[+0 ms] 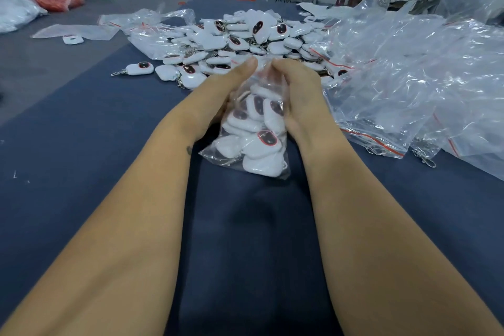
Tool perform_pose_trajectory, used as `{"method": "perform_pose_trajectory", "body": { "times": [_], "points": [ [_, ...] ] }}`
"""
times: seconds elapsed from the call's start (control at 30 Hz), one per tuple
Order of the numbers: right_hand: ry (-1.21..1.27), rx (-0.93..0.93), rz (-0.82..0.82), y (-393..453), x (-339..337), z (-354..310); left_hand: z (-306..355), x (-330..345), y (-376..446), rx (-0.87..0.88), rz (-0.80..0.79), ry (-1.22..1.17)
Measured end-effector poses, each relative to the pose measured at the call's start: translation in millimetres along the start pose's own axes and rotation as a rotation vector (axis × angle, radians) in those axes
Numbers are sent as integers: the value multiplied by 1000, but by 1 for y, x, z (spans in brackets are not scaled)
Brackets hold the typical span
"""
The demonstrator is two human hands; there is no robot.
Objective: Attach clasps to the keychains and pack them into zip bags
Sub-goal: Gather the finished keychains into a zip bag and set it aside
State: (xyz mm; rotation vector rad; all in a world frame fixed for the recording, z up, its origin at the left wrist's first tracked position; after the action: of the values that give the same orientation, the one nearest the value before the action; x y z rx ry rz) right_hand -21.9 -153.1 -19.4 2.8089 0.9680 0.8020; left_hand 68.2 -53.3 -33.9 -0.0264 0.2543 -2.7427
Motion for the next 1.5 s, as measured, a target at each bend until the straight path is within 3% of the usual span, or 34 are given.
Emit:
{"method": "perform_pose_trajectory", "body": {
  "times": [0.1,0.2,0.47,0.6,0.8,1.0,1.23,1.5],
  "points": [
    [-27,-47,17,4,-4,-1,5,-6,-1,19,176,14],
    [-12,43,57,2,-7,3,2,-13,0,-48,297,-105],
    [-234,-29,29,1,-5,3,6,-6,-6,-2,105,-586],
    [-186,-66,58,1,-5,1,8,-2,-11,11,77,-546],
    [-148,-56,83,0,-9,-2,3,-10,-9,-58,293,-399],
    [-92,-35,76,-1,-6,-2,-2,-15,-2,-69,341,-480],
    [-166,-52,122,-1,-10,0,-2,-30,-6,80,564,-637],
    [-127,-49,156,1,-13,1,-1,-29,-8,177,533,-760]
  ]
}}
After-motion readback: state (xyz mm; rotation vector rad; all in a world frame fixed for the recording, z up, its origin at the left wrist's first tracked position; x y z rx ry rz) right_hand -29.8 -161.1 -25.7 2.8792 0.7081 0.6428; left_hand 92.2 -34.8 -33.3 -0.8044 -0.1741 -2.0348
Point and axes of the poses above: each hand's wrist, its own y-axis towards the middle knuckle, its own x-axis out of the palm, z = x × y, the point moved 5 cm from there along y, towards the middle knuckle, and after that the axes turned 11 degrees about -x, right-handed, at the moved point
